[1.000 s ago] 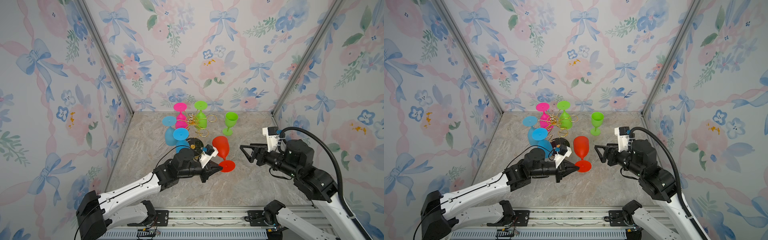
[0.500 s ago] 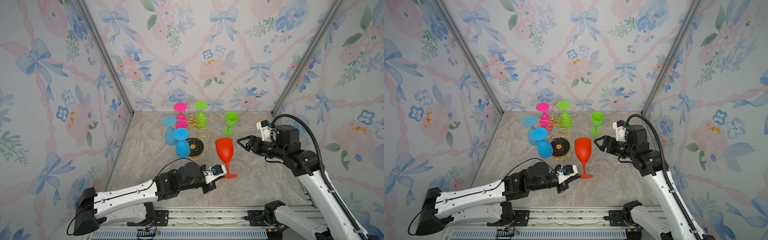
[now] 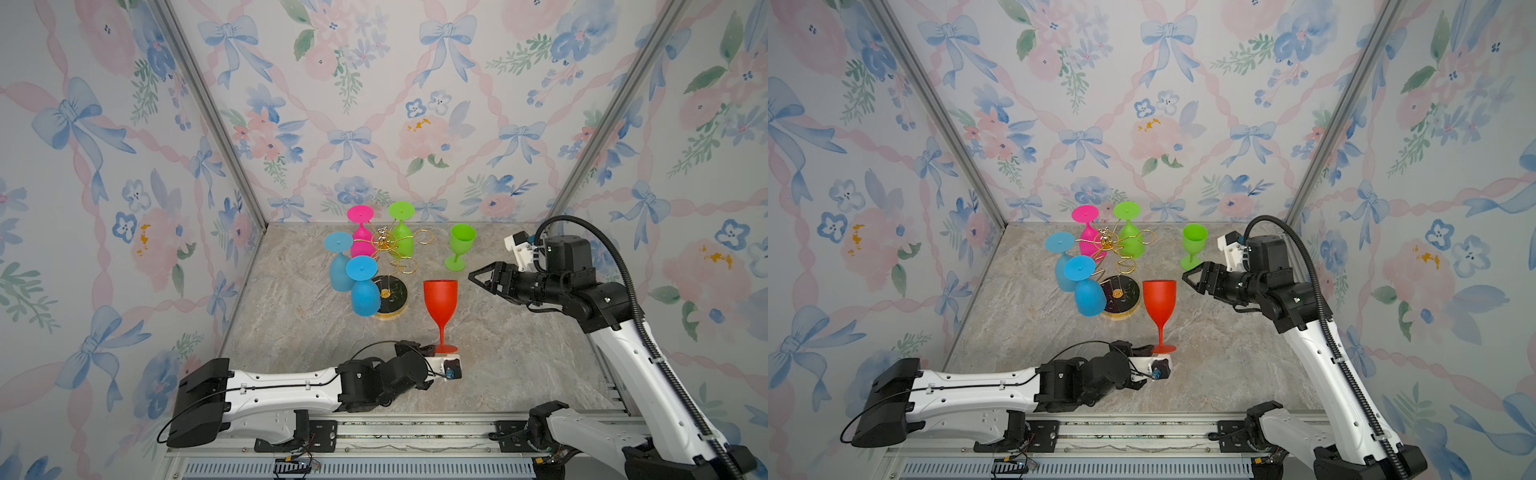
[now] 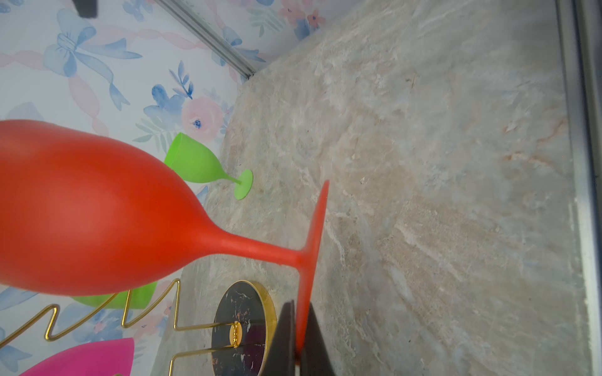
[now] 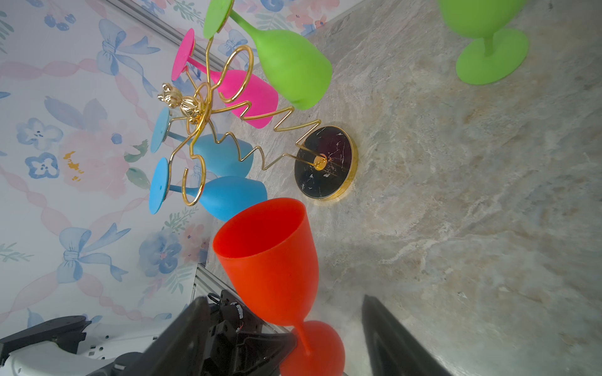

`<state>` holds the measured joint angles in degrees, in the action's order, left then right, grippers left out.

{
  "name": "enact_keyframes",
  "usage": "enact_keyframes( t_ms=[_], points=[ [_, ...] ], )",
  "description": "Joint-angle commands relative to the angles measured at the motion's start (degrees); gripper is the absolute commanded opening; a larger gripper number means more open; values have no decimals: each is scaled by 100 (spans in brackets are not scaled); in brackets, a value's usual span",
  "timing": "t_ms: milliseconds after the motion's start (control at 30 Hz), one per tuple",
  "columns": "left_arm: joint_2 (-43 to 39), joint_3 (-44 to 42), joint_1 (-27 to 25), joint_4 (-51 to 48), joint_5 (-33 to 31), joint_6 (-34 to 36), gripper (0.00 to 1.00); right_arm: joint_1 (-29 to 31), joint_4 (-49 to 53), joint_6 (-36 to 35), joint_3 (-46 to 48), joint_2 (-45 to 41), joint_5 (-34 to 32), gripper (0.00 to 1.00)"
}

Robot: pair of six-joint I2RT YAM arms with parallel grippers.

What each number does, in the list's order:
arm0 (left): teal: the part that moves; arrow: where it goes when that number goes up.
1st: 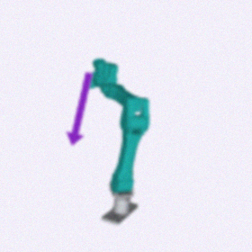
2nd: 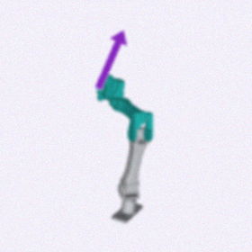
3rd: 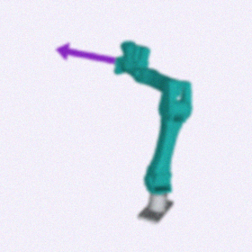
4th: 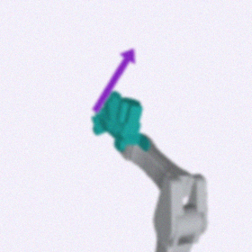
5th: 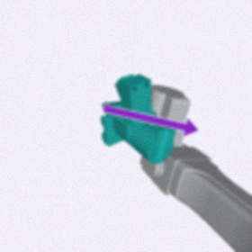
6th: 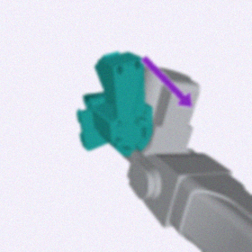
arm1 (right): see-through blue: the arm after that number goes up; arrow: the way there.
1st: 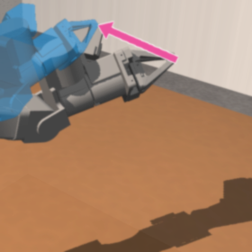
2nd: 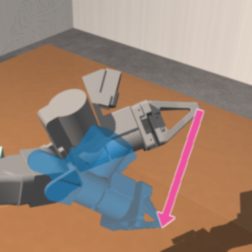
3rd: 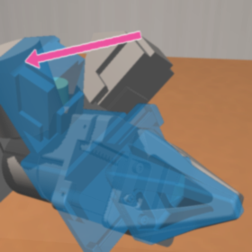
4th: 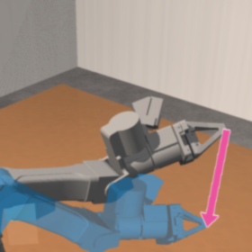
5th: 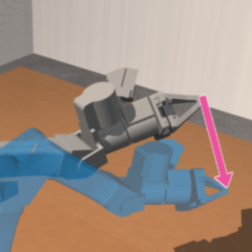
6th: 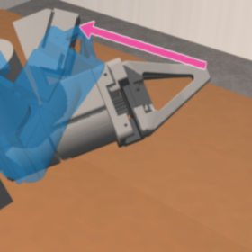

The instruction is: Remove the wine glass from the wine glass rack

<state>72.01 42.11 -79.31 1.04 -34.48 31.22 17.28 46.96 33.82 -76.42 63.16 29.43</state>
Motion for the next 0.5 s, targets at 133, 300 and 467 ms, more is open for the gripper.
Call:
enact_keyframes(
  t_ms=[133, 300, 467],
  points=[
    [623, -16, -225, 249, -1512, 1003, 0, -31, 776, -298, -339, 174, 94, 71],
    [656, -211, -300, 890, -1975, 1546, 0, -66, 1104, -532, -356, 299, 55, 70],
    [698, -665, -366, 1961, -2475, 2567, 0, -77, 946, -623, -358, 545, 332, 68]
  ],
)
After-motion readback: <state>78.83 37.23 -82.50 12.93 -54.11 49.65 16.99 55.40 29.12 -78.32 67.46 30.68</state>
